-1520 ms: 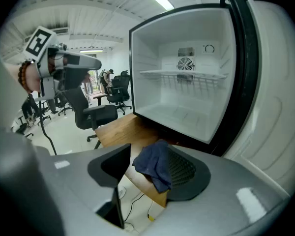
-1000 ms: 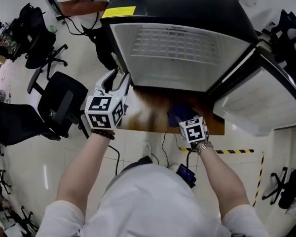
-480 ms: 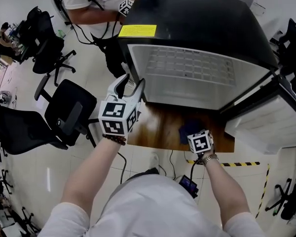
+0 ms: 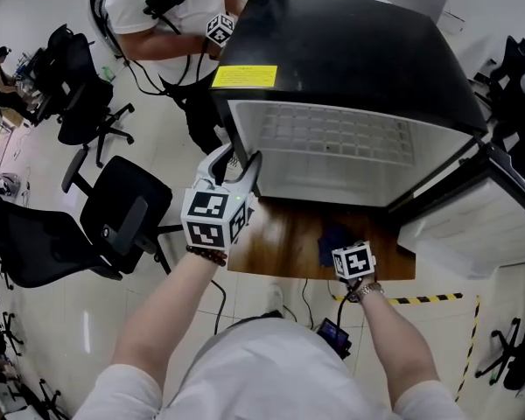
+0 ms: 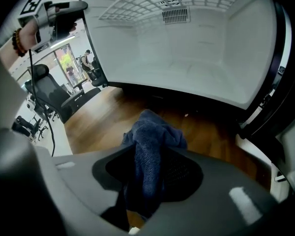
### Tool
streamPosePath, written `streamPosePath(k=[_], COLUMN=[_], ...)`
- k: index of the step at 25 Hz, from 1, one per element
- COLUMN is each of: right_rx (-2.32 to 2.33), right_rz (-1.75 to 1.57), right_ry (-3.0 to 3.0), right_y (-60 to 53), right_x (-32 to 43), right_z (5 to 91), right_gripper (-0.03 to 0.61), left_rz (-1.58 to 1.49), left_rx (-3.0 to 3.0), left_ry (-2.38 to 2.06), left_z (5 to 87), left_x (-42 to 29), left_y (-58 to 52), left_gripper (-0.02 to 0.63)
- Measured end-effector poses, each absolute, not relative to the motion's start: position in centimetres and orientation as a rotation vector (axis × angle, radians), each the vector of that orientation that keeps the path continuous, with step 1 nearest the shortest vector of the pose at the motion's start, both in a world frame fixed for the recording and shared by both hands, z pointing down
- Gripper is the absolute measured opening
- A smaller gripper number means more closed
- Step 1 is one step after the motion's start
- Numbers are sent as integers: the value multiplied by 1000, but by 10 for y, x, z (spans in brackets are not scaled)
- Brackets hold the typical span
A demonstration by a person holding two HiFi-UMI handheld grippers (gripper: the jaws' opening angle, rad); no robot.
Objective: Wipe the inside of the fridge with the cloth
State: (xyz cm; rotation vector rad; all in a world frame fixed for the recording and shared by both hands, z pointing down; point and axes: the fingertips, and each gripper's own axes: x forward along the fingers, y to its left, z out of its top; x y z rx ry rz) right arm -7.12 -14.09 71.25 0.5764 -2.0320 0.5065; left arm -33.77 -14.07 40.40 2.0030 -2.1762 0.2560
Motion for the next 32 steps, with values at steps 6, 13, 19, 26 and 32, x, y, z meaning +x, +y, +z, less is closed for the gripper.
streamPosePath(k=[6,13,19,26,32], right_rx=[550,543,544,492,430], right_rz=[447,243,72,-83,-92], right_ry=[-2205,-2542,-2818,-2976,-3010], right_y=[-135,-137,-143,-156,-164], right_x=[-98,-152,-199,-260,-300], right_z=[666,537,417,345,339], right_gripper=[109,107,107,107,107], left_rz=[263,266,279,311,324], left_rx=[2008,2001,2006,2000,2007], left_ry=[-2163,-2142,-2132,-2124,-2122], left_z=[405,406,405,408,407], left_x=[-339,-343,-344,-342,-341], left_y=[-141,-139,-141,-140,-140], left_gripper=[188,142,141,141,141])
